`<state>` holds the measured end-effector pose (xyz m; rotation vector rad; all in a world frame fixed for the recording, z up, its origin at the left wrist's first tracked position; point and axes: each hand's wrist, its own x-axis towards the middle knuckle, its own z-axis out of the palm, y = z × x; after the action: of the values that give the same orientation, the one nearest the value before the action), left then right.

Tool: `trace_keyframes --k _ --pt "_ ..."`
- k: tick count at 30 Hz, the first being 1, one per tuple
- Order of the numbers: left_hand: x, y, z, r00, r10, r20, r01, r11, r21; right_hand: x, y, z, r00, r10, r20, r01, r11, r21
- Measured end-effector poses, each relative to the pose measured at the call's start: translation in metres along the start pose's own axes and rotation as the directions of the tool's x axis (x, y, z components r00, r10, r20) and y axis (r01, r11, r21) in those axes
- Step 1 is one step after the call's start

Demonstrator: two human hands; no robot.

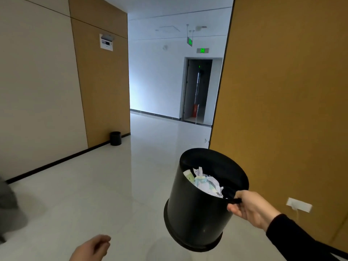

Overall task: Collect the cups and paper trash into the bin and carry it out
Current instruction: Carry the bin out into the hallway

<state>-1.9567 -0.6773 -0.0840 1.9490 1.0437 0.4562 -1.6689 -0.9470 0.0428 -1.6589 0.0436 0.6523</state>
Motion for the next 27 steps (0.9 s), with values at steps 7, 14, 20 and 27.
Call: trace_keyframes --k 7,14,20,27 --pt "0.084 0.024 -0.021 0.994 0.094 -0.051 -0.098 0.991 -0.09 0.055 0.0 0.059 0.995 0.098 0.02 -0.094 0.986 -0.134" --pt "0.234 0.059 -0.056 0.951 0.307 -0.022 -0.304 0.924 -0.233 0.132 -0.032 0.159 0.995 0.101 0.003 -0.1 0.988 -0.119" --pt "0.35 0.085 -0.092 0.919 0.394 0.032 -0.371 0.888 -0.272 0.186 -0.074 0.235 0.997 0.069 -0.036 -0.068 0.997 0.031" --pt "0.452 0.089 -0.101 0.914 0.398 0.072 -0.364 0.886 -0.286 0.259 -0.122 0.299 0.995 0.074 -0.073 -0.074 0.997 0.001"
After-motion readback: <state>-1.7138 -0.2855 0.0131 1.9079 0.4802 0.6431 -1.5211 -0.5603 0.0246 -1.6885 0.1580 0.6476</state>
